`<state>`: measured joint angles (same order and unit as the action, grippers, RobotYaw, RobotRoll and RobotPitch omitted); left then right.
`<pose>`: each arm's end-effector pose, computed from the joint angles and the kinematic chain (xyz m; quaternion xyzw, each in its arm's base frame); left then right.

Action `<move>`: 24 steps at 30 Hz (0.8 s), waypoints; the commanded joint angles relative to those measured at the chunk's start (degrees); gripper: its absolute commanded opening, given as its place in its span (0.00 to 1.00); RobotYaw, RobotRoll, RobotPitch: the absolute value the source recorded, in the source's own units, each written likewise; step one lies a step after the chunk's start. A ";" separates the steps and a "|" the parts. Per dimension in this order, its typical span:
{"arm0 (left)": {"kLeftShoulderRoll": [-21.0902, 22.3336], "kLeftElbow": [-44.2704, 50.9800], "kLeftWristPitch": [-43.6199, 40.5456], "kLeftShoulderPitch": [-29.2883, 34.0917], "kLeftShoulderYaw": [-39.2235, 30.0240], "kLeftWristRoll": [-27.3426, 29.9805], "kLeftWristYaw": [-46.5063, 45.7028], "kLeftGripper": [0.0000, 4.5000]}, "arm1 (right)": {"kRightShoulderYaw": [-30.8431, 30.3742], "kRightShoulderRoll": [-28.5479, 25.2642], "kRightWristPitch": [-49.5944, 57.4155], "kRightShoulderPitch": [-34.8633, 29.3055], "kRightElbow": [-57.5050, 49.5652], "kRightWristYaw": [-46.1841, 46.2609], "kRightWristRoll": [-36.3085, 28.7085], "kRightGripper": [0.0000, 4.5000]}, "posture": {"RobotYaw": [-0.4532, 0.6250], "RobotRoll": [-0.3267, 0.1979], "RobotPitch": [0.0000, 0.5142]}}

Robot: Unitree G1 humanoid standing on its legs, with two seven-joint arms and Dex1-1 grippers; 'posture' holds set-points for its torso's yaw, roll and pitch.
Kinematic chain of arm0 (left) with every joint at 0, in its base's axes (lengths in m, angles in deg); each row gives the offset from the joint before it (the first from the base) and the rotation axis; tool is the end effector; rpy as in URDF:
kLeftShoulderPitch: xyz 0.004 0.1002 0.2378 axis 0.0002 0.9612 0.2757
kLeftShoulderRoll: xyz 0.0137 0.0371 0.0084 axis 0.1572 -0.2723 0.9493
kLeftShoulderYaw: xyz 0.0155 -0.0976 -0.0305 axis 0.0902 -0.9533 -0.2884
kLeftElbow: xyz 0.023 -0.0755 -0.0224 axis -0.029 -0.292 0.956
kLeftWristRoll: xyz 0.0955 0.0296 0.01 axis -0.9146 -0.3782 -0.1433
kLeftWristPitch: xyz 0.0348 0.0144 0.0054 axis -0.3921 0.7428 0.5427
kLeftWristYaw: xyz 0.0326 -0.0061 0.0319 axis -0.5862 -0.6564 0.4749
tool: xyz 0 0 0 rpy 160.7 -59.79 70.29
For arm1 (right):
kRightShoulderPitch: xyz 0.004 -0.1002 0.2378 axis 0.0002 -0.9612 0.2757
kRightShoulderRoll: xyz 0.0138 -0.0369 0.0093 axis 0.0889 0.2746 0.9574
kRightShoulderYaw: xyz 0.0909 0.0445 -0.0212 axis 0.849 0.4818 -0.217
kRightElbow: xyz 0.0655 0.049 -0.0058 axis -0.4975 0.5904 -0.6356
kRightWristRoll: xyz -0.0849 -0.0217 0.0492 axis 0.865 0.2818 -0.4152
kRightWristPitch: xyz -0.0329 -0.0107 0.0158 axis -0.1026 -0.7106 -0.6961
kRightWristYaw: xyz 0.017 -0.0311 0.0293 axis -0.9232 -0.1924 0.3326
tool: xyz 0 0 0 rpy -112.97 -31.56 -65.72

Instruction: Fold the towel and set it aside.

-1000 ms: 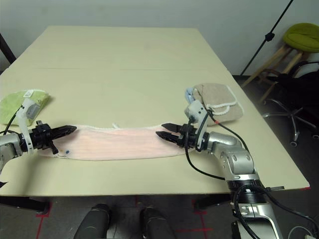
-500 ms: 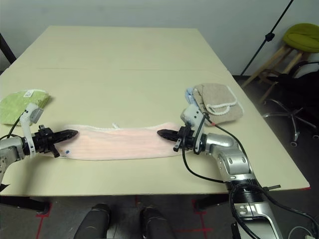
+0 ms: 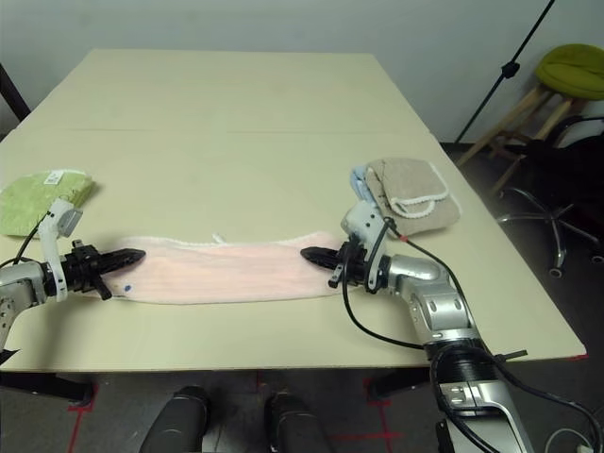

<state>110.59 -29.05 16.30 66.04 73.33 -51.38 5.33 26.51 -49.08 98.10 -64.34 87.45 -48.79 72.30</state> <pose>0.2413 0.3043 0.1173 0.0492 0.2205 -0.3360 0.9144 0.2679 -0.2518 0.1044 -0.1143 0.1503 0.4456 0.8751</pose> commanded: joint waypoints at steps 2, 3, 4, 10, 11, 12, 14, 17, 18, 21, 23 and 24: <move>1.63 -2.45 1.64 1.25 0.99 -2.49 0.38 0.00 | -1.40 -0.78 0.14 -0.74 3.16 2.01 3.21 0.01 | 0.57 0.62 0.27; 1.78 -2.56 1.73 1.39 0.85 -2.50 0.54 0.00 | -1.37 -0.76 -0.14 -0.89 3.27 2.04 3.32 0.01 | 0.57 0.62 0.28; 1.89 -2.65 1.77 1.47 0.64 -2.41 0.65 0.00 | -1.41 -0.81 -0.22 -1.01 3.32 2.26 3.62 0.01 | 0.58 0.62 0.28; 3.11 -4.20 3.26 2.19 1.17 -3.34 1.41 0.00 | -1.88 -1.49 -0.90 -0.94 4.60 2.85 5.47 0.01 | 0.58 0.62 0.27; 3.25 -4.38 3.61 2.39 1.42 -3.76 1.26 0.00 | -1.78 -1.55 -0.89 -0.91 4.70 3.11 5.61 0.01 | 0.58 0.62 0.27; 3.29 -4.58 3.91 2.46 1.53 -4.10 1.13 0.00 | -1.70 -1.55 -0.85 -0.86 4.78 3.32 5.67 0.01 | 0.58 0.62 0.27; 3.13 -5.19 4.24 2.23 1.30 -4.17 1.12 0.00 | -1.22 -1.70 -0.59 -0.73 4.67 3.32 5.31 0.01 | 0.58 0.62 0.26; 3.29 -5.66 4.64 1.86 1.43 -4.36 1.49 0.00 | -0.36 -1.93 -0.36 -0.40 4.63 3.14 4.46 0.01 | 0.57 0.62 0.26; 3.52 -5.89 4.87 1.69 1.70 -4.64 1.74 0.00 | -0.15 -2.07 -0.28 -0.13 4.70 3.14 4.30 0.01 | 0.57 0.62 0.26; 5.58 -7.59 8.07 2.10 4.25 -8.13 2.83 0.00 | 0.12 -2.52 -0.50 0.56 5.35 3.22 4.35 0.01 | 0.57 0.62 0.26; 6.18 -9.11 9.30 1.73 4.68 -8.94 2.94 0.00 | 0.24 -2.81 -0.62 0.85 5.65 3.04 4.22 0.01 | 0.57 0.62 0.26; 6.34 -9.48 9.68 1.44 4.65 -8.90 3.27 0.00 | 0.52 -2.88 -0.40 0.96 5.49 2.76 3.71 0.01 | 0.57 0.62 0.26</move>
<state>116.48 -35.42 26.24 66.37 76.05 -57.66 8.69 26.13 -50.99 96.73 -63.03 91.49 -46.46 75.47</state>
